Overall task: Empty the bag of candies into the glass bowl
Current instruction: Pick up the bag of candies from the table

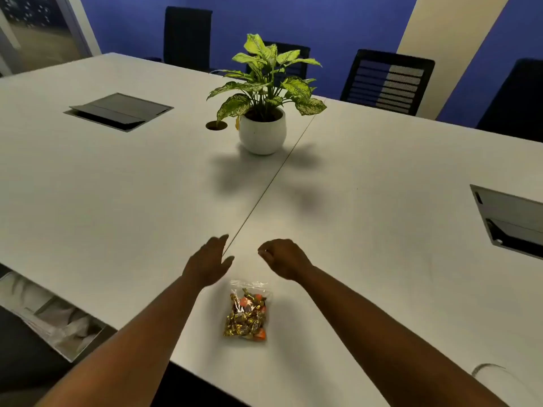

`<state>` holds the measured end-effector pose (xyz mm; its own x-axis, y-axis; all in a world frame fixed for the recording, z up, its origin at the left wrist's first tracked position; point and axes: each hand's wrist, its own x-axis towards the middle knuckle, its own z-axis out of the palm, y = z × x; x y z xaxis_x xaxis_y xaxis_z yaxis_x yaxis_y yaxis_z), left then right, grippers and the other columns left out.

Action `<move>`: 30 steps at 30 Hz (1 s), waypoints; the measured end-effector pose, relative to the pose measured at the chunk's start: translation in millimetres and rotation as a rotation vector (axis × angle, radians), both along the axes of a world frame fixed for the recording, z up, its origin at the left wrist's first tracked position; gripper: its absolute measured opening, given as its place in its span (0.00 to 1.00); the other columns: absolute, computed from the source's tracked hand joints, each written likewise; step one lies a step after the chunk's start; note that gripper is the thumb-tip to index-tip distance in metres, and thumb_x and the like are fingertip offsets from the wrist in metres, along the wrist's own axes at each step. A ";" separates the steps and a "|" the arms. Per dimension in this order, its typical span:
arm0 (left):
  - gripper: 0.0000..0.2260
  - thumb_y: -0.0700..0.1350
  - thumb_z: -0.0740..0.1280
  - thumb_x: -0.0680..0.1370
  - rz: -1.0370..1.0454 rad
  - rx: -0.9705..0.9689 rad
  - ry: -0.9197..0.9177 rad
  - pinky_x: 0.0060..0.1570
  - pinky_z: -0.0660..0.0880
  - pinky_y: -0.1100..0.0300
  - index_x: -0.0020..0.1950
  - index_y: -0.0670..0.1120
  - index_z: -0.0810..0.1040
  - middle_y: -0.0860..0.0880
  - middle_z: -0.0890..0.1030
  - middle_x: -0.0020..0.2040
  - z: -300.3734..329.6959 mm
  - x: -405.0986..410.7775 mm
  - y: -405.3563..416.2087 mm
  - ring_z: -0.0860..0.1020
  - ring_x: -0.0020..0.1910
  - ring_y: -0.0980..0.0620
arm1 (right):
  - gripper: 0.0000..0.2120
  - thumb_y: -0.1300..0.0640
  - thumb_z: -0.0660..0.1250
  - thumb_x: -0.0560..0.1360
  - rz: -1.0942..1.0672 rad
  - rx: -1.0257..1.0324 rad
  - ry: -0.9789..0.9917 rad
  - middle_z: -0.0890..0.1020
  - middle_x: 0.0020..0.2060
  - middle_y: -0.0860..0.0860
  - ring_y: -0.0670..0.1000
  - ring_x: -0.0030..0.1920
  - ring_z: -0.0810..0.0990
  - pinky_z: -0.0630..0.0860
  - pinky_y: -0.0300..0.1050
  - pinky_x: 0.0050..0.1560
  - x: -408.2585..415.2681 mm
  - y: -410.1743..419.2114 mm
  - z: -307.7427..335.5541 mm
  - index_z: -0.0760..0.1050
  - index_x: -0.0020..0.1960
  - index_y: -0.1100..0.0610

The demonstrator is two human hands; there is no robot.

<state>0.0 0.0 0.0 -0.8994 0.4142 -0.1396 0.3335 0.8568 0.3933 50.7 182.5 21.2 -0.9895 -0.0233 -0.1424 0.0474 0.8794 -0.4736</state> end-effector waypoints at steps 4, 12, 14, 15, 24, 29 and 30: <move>0.23 0.51 0.63 0.76 0.124 0.053 -0.252 0.57 0.71 0.56 0.69 0.42 0.67 0.40 0.78 0.61 -25.6 19.2 -5.2 0.77 0.59 0.44 | 0.18 0.51 0.57 0.79 0.023 0.036 -0.177 0.78 0.63 0.58 0.58 0.63 0.75 0.73 0.50 0.62 9.2 -5.3 -21.9 0.74 0.64 0.60; 0.05 0.43 0.71 0.72 0.376 0.332 -0.358 0.48 0.78 0.51 0.44 0.43 0.79 0.41 0.82 0.45 -45.5 36.3 -3.6 0.81 0.47 0.41 | 0.18 0.52 0.58 0.79 0.034 0.006 -0.290 0.77 0.64 0.58 0.58 0.64 0.74 0.71 0.50 0.63 21.9 -8.4 -52.7 0.75 0.63 0.61; 0.08 0.38 0.69 0.71 0.415 0.382 -0.342 0.47 0.77 0.52 0.34 0.47 0.75 0.41 0.82 0.42 -47.8 36.7 -3.6 0.81 0.46 0.41 | 0.19 0.52 0.59 0.78 0.022 -0.018 -0.309 0.76 0.65 0.57 0.57 0.65 0.73 0.71 0.50 0.64 22.1 -7.9 -55.1 0.73 0.65 0.60; 0.10 0.36 0.68 0.72 0.419 0.412 -0.347 0.47 0.76 0.52 0.33 0.48 0.73 0.41 0.82 0.42 -49.1 36.5 -3.1 0.81 0.46 0.41 | 0.19 0.52 0.60 0.78 0.015 -0.035 -0.315 0.76 0.65 0.57 0.57 0.65 0.73 0.70 0.49 0.64 21.8 -7.3 -55.7 0.72 0.66 0.59; 0.10 0.35 0.61 0.77 0.350 0.748 -0.540 0.27 0.74 0.65 0.37 0.45 0.70 0.47 0.78 0.34 -34.6 34.4 17.8 0.75 0.30 0.51 | 0.18 0.54 0.67 0.74 -0.032 -0.231 -0.294 0.81 0.59 0.59 0.54 0.55 0.78 0.72 0.40 0.51 18.2 7.6 -44.7 0.76 0.62 0.59; 0.09 0.36 0.62 0.77 0.303 0.844 -0.523 0.32 0.75 0.64 0.38 0.46 0.72 0.46 0.80 0.35 -20.9 26.7 37.4 0.77 0.33 0.51 | 0.12 0.57 0.67 0.74 -0.073 -0.379 -0.198 0.84 0.53 0.59 0.52 0.45 0.79 0.71 0.38 0.41 22.3 26.2 -26.6 0.81 0.55 0.61; 0.09 0.36 0.62 0.76 0.305 0.893 -0.532 0.33 0.75 0.64 0.38 0.46 0.72 0.47 0.81 0.34 -17.6 25.5 42.5 0.78 0.33 0.51 | 0.12 0.57 0.68 0.74 -0.097 -0.418 -0.175 0.84 0.53 0.60 0.54 0.46 0.80 0.74 0.41 0.44 23.2 31.1 -21.7 0.81 0.54 0.62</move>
